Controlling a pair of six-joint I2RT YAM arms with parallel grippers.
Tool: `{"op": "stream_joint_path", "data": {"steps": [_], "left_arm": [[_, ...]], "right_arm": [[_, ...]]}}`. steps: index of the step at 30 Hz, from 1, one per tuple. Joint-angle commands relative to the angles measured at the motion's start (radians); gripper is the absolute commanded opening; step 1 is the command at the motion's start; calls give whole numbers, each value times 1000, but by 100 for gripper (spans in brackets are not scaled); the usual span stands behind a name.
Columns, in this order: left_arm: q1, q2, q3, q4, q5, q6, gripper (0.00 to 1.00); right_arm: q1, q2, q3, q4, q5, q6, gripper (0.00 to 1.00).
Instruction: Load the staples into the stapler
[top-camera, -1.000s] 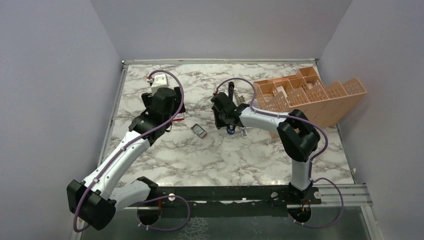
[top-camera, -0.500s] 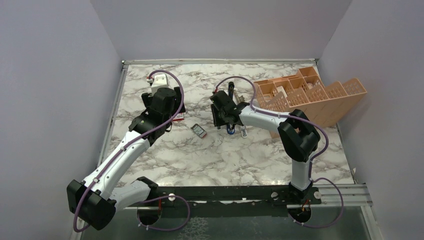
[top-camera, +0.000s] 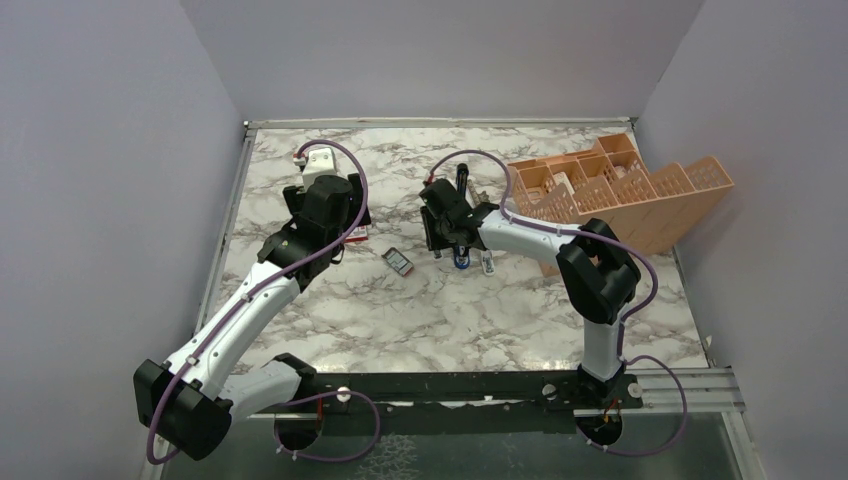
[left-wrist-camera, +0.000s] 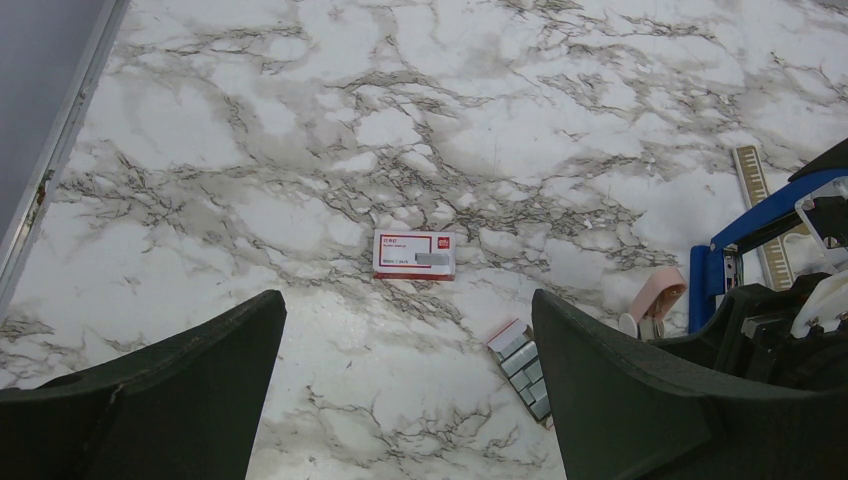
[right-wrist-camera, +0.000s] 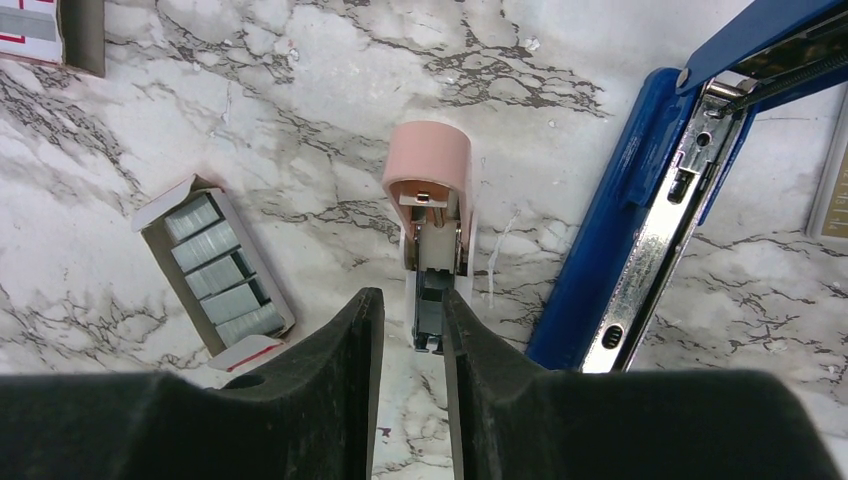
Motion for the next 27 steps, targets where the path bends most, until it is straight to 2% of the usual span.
{"op": "stream_joint_path", "data": {"steps": [1, 7, 16, 27], "left_arm": [[4, -1, -3, 12, 11, 4, 93], [4, -4, -3, 11, 12, -1, 93], [4, -14, -4, 12, 3, -1, 93], [4, -36, -9, 11, -20, -2, 93]], "right_arm": [[4, -9, 33, -9, -33, -23, 33], [37, -27, 39, 33, -104, -91, 27], [143, 80, 146, -10, -79, -215, 33], [168, 184, 251, -53, -48, -256, 36]]}}
